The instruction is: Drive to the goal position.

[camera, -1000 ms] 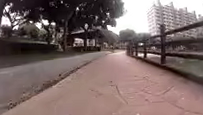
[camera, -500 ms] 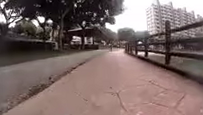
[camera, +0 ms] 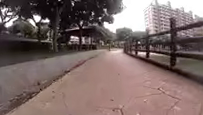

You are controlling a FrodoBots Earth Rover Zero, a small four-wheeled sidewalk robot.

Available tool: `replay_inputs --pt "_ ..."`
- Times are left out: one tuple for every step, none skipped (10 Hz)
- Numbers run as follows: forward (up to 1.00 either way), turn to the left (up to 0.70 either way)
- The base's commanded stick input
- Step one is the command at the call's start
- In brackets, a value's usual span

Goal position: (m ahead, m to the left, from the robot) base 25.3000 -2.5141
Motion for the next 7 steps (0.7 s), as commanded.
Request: replay_inputs --pt "0.7 0.0" --pt "0.7 0.0" --pt "0.7 0.0" --pt "0.7 0.0" --pt "0.7 0.0" --pt "0.7 0.0" --pt "0.7 0.0"
